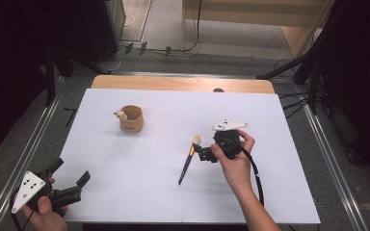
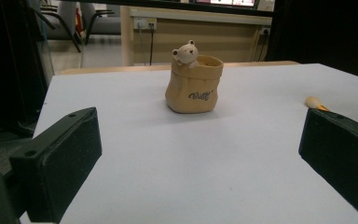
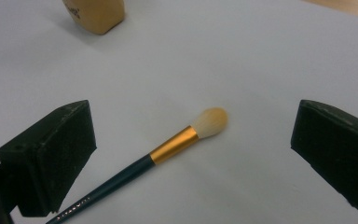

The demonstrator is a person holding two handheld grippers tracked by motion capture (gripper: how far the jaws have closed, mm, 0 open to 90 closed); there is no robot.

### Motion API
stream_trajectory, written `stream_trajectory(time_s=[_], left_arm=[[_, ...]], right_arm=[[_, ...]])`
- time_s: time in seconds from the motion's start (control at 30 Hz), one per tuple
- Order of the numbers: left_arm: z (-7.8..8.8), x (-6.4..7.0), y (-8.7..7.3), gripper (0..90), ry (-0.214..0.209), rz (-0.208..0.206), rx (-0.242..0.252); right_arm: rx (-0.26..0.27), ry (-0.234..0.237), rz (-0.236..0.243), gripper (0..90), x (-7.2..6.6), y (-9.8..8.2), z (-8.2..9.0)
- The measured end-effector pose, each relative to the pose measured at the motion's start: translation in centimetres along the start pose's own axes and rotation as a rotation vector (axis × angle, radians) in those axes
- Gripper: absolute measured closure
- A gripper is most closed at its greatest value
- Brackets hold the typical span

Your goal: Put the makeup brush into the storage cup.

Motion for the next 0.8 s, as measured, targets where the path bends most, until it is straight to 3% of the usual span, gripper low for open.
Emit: stream_trajectory(time_s=[0.3, 0.47, 0.7, 0.77, 0.8], left_arm=[[0.0, 0.1, 0.0, 0.0, 0.000, 0.003, 0.001], [0.0, 0.0, -0.1, 0.0, 0.000, 0.003, -0.001], [0.0, 0.1, 0.0, 0.0, 0.000, 0.004, 0.001], [0.0, 0.2, 0.0, 0.0, 0.000, 0.003, 0.001], [0.0, 0.2, 0.0, 0.0, 0.000, 0.002, 0.001]], right_arm=[[-0.113, 0.016, -0.053, 0.5, -0.1, -1.1, -1.6], [-0.182, 0.016, -0.045, 0.5, -0.3, -1.7, -2.3], [-0.237, 0.015, -0.042, 0.5, -0.7, -2.3, -2.9], [-0.287, -0.016, -0.049, 1.0, -0.7, -2.7, -3.3], [-0.287, -0.016, -0.049, 1.0, -0.7, -2.7, -3.3]])
Point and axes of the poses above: each handheld gripper's, and its own axes: z roughly backward along the jaws, y roughly out of its top, x roughly to its right, the point moved 7 cm from there along -z, roughly forward along the jaws, and after that the axes turned 12 degrees about x, right-handed, at the moved point
